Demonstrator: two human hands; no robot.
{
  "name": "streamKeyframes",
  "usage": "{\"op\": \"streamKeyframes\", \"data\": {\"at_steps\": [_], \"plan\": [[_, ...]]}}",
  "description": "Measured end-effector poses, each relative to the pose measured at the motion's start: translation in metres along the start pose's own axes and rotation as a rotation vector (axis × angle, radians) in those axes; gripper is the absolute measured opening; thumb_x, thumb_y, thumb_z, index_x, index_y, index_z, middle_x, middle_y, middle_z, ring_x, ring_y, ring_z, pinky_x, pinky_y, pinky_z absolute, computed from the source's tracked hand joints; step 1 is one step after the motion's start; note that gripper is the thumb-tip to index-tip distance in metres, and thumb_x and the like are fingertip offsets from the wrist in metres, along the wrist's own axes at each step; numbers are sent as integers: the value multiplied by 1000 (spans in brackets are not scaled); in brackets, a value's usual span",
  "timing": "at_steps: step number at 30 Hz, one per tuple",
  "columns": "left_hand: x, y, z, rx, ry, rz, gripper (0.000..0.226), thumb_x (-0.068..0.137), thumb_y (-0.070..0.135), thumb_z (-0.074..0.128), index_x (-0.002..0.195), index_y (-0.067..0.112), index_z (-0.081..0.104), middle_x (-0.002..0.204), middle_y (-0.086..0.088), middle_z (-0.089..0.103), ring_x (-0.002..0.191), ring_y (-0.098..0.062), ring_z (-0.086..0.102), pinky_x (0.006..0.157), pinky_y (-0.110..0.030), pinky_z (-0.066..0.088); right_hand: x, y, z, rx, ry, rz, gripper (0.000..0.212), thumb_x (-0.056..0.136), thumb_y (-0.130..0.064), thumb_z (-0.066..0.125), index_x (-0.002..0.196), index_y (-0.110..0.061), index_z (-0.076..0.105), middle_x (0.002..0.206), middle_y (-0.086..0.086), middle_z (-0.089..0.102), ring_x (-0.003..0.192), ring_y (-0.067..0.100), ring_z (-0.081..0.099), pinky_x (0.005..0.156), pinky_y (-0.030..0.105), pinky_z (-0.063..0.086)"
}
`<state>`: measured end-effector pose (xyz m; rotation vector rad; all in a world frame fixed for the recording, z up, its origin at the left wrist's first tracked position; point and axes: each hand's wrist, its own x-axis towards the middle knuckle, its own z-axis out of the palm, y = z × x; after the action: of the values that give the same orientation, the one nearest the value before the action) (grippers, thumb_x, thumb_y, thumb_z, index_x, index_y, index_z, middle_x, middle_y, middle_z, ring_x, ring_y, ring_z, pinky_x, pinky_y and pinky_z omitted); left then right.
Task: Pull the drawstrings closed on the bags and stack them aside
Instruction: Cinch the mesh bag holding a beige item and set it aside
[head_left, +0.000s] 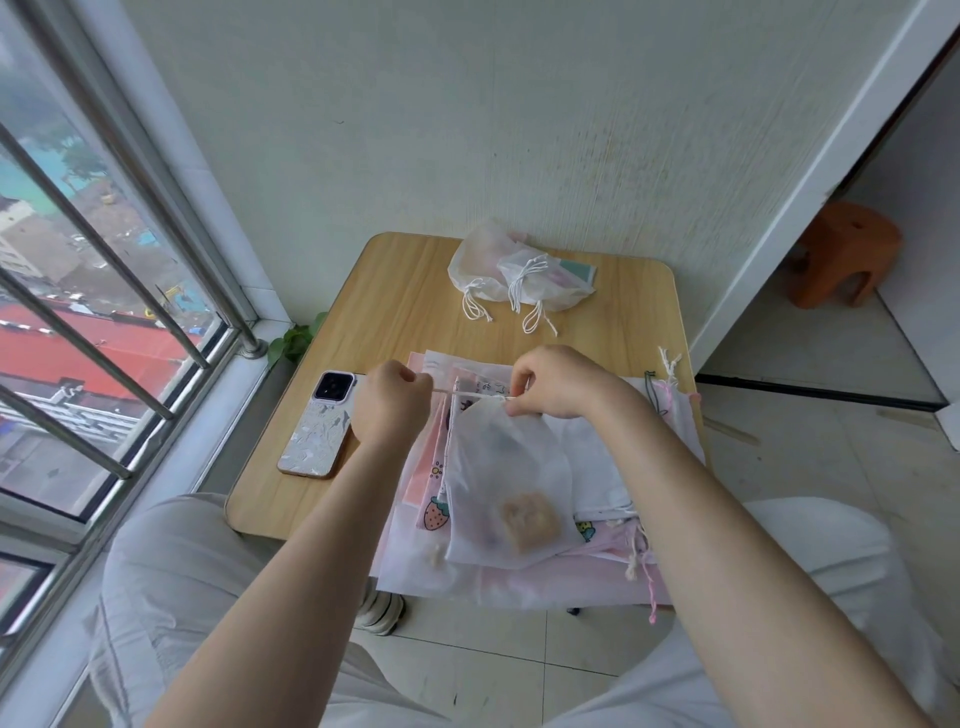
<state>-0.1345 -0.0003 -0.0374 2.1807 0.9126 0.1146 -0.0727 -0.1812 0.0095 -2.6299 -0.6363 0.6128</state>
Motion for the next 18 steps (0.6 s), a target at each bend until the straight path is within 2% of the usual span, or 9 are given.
{"op": "streamKeyframes", "data": {"at_steps": [2, 3, 4, 6, 8, 9, 13, 16, 18], "plan": [[1, -4, -3, 112, 175, 51, 39, 80, 10, 55, 118, 18, 55, 125, -4, 56, 116, -26, 48, 89, -39, 42, 0, 1, -1, 11, 5, -4, 14, 81, -28, 76, 87, -17, 71, 89, 0, 70, 84, 17, 65, 76, 31, 51], [1, -5, -4, 101, 226, 163, 49, 79, 7, 57, 126, 19, 51, 131, -2, 51, 122, -25, 44, 95, -37, 38, 0, 1, 0, 23, 9, -7, 14, 81, -28, 75, 88, -17, 71, 87, -2, 68, 84, 17, 65, 75, 30, 51], [-1, -4, -4, 49, 206, 313, 50, 80, 6, 59, 128, 20, 52, 132, 0, 52, 122, -23, 45, 97, -33, 36, 1, 1, 1, 38, 16, -10, 14, 81, -28, 76, 88, -17, 70, 84, -5, 65, 83, 17, 64, 72, 29, 50], [-6, 3, -2, -69, -42, 537, 35, 87, 9, 61, 120, 20, 61, 122, 6, 62, 113, -13, 54, 91, -21, 37, 2, 0, 4, 77, 32, -16, 14, 81, -27, 76, 88, -18, 70, 78, -10, 59, 78, 15, 61, 65, 25, 46], [-10, 10, 1, -53, -321, 546, 20, 92, 16, 60, 109, 18, 71, 112, 7, 69, 102, -6, 60, 83, -11, 41, 4, -1, 7, 122, 42, -26, 15, 80, -28, 77, 90, -18, 71, 76, -12, 56, 71, 9, 55, 60, 22, 41], [-9, 12, 3, -31, -390, 526, 18, 93, 19, 60, 106, 19, 72, 108, 7, 70, 98, -6, 62, 82, -11, 43, 4, -1, 7, 137, 47, -32, 16, 81, -28, 77, 90, -17, 71, 75, -13, 55, 69, 6, 53, 59, 21, 40], [-7, 11, 0, 67, -375, 489, 13, 90, 34, 63, 89, 23, 69, 83, 9, 63, 73, -7, 55, 60, -13, 39, 4, 3, 9, 143, 59, -28, 13, 79, -28, 78, 84, -19, 70, 77, -13, 58, 74, 8, 56, 60, 21, 39], [-5, 11, -6, 225, -334, 463, 36, 89, 47, 61, 68, 18, 55, 61, 9, 49, 55, -7, 42, 53, -23, 31, 5, 5, 12, 125, 68, -11, 13, 78, -27, 78, 81, -18, 69, 85, -6, 65, 81, 14, 62, 64, 25, 45], [-6, 15, -9, 201, -380, 397, 45, 91, 45, 58, 61, 14, 45, 55, 6, 42, 51, -10, 36, 51, -24, 28, 5, 5, 14, 116, 72, 1, 13, 78, -27, 78, 80, -17, 69, 87, -4, 67, 81, 16, 63, 68, 27, 48]]}}
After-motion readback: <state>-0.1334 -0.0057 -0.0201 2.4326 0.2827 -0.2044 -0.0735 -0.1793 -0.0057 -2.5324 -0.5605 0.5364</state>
